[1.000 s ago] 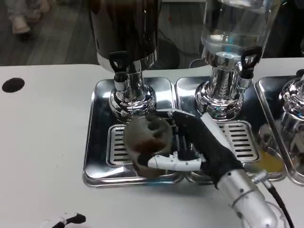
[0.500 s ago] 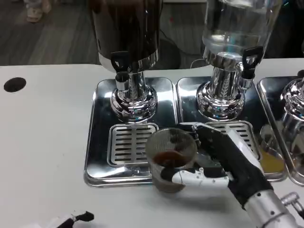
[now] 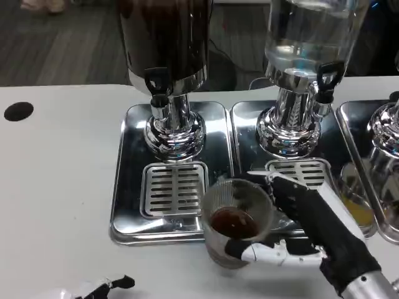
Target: Grasp the cup under the faucet to collect the drink, then remove the cup.
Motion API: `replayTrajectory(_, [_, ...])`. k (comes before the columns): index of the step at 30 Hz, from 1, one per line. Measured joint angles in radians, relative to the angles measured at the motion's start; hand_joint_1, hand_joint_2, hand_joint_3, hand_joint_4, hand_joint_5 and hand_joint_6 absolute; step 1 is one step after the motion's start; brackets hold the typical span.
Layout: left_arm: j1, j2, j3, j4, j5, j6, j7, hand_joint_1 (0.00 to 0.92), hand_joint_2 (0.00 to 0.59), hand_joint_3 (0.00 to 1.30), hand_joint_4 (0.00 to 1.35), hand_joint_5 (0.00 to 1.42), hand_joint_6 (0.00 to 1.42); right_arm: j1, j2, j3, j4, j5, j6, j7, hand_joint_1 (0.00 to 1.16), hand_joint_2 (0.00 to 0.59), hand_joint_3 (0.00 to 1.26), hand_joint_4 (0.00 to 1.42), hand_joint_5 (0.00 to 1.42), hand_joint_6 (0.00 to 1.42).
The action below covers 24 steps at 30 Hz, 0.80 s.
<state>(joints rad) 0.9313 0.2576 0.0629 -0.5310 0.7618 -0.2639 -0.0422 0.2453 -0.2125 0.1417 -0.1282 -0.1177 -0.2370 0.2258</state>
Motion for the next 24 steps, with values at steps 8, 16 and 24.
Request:
replayTrajectory(8, [-0.001, 0.001, -0.007, -0.014, 0.033, 0.016, 0.000, 0.000, 0.077, 0.30, 0.21, 0.30, 0.43, 0.039, -0.032, -0.024, 0.028, 0.011, -0.082, 0.017, 0.81, 0.102, 0.42, 0.41, 0.44, 0.26])
replayTrajectory(16, [0.013, -0.004, 0.002, -0.080, 0.117, 0.016, 0.057, 0.000, 0.066, 0.26, 0.15, 0.24, 0.38, 0.053, -0.067, -0.067, 0.092, 0.029, -0.176, 0.027, 0.80, 0.092, 0.43, 0.41, 0.45, 0.26])
replayTrajectory(24, [0.040, -0.013, 0.049, -0.134, 0.118, 0.016, 0.079, 0.000, 0.063, 0.24, 0.14, 0.23, 0.37, 0.065, -0.077, -0.094, 0.203, 0.043, -0.291, 0.035, 0.80, 0.088, 0.44, 0.42, 0.45, 0.26])
